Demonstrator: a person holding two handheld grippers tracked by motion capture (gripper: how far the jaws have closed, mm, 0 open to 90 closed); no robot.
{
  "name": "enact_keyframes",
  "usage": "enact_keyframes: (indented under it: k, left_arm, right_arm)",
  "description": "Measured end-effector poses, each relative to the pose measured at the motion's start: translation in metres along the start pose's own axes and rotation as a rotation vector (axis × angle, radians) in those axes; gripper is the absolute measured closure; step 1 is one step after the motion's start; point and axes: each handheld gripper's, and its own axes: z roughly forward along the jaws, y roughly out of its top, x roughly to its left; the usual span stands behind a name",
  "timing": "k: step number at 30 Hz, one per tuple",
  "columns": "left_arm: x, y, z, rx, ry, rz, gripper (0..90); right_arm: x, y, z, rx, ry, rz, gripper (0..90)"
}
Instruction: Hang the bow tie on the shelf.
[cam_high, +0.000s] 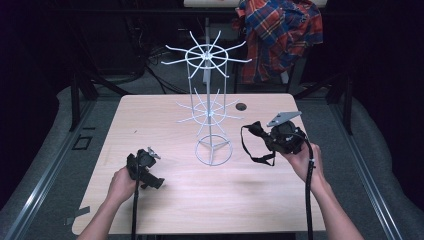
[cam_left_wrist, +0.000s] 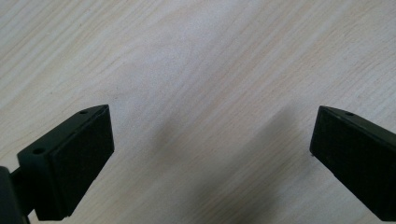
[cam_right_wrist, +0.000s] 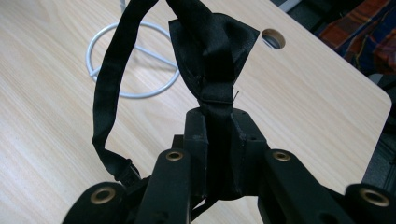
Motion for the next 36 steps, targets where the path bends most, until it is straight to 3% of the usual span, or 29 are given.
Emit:
enact_keyframes:
  k: [10, 19, 36]
  left_arm:
    - [0.000, 0.000, 0.000, -0.004, 0.001, 0.001, 0.0]
    - [0.000, 0.000, 0.000, -0.002, 0.002, 0.001, 0.0]
    - [0.000, 0.000, 0.001, 0.005, 0.000, 0.003, 0.0]
  right_arm:
    - [-0.004, 0.009, -0.010, -0.047, -0.009, 0.010, 78.6]
    - [-0.007, 0.017, -0.011, -0.058, -0.017, 0.019, 78.6]
    - [-0.012, 0.027, 0.009, -0.036, -0.022, 0.045, 78.7]
